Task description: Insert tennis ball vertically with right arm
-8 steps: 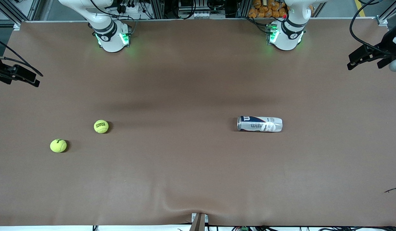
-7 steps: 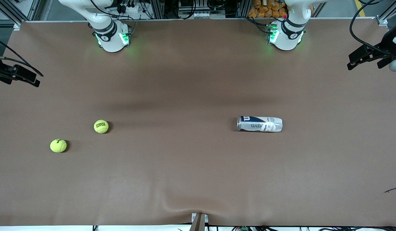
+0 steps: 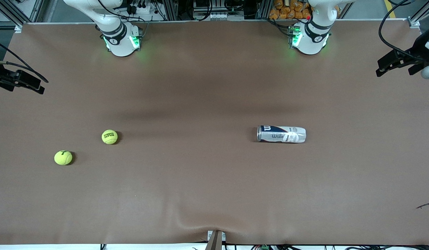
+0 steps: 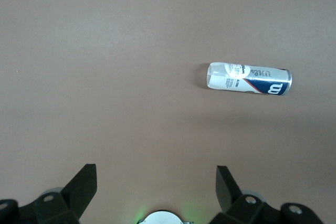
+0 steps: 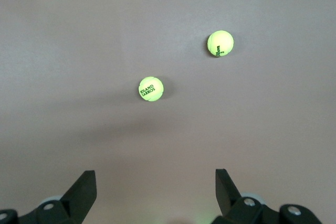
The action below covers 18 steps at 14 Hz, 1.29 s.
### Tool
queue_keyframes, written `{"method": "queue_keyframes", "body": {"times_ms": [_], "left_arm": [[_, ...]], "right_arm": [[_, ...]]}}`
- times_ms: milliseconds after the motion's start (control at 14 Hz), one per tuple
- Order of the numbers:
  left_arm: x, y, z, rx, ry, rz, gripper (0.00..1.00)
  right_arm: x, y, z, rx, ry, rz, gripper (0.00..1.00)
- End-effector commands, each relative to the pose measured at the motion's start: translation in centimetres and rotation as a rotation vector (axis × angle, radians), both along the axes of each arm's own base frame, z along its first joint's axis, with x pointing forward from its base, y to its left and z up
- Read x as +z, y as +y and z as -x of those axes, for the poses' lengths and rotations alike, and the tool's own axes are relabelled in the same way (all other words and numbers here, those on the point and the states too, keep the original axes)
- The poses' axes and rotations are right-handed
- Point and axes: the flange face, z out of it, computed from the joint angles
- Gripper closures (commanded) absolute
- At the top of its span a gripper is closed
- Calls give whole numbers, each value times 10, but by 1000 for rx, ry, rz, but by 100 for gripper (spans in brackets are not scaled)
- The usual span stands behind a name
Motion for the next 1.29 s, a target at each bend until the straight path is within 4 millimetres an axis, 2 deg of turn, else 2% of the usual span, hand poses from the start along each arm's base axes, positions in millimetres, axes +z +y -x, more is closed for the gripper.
{"method": "queue_keyframes", "body": {"times_ms": [0, 1217], "left_arm": [[1, 4, -9, -19, 0, 14, 0], [-9, 2, -7, -15, 27, 14, 0]], "right_arm": [[5, 2, 0, -3, -2, -8, 0], [2, 1, -2, -15, 1, -8, 0]]}}
